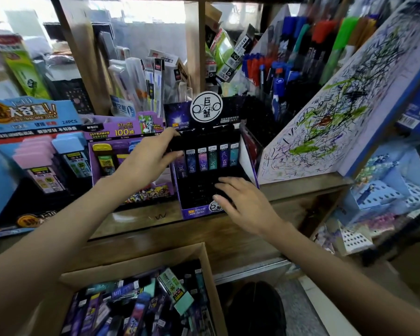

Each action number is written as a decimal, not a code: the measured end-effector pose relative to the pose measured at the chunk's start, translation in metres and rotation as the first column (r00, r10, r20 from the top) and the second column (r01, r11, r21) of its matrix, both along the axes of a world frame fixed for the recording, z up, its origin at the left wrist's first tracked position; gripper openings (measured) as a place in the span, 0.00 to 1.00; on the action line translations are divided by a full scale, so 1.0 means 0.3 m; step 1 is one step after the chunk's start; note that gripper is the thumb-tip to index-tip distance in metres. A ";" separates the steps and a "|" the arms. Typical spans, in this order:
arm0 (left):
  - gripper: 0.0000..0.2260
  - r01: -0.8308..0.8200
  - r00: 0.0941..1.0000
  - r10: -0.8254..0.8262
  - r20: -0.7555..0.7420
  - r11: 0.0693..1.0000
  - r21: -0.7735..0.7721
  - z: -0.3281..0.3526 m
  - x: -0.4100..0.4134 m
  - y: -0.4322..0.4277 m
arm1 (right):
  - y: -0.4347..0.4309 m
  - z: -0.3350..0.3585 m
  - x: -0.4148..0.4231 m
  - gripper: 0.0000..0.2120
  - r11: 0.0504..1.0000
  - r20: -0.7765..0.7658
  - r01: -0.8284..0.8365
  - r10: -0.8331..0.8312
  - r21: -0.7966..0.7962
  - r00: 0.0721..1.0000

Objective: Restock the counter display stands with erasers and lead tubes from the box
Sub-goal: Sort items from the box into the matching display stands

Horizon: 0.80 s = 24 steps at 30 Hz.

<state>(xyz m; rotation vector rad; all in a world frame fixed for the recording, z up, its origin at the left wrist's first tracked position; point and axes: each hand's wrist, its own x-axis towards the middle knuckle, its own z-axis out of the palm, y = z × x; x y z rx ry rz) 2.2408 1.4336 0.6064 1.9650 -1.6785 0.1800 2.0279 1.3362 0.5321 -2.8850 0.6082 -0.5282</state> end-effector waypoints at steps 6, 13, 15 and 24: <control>0.13 0.002 1.000 -0.002 -0.001 0.997 0.081 -0.017 0.019 -0.013 | -0.009 -0.045 0.001 0.27 0.999 0.003 0.002 -0.002 -0.036 1.000; 0.17 -0.060 0.985 0.077 0.154 0.992 -0.112 -0.063 -0.022 0.007 | -0.003 -0.059 0.008 0.25 0.999 0.066 0.026 -0.023 -0.037 0.998; 0.19 -0.048 0.968 0.081 0.239 0.989 -0.139 -0.072 -0.031 0.017 | -0.002 -0.061 0.007 0.25 0.999 0.079 0.030 -0.027 -0.034 0.996; 0.24 -0.091 0.985 0.110 0.136 0.985 -0.145 -0.069 -0.047 0.054 | 0.007 -0.038 0.024 0.26 1.000 0.028 0.010 -0.011 0.026 1.000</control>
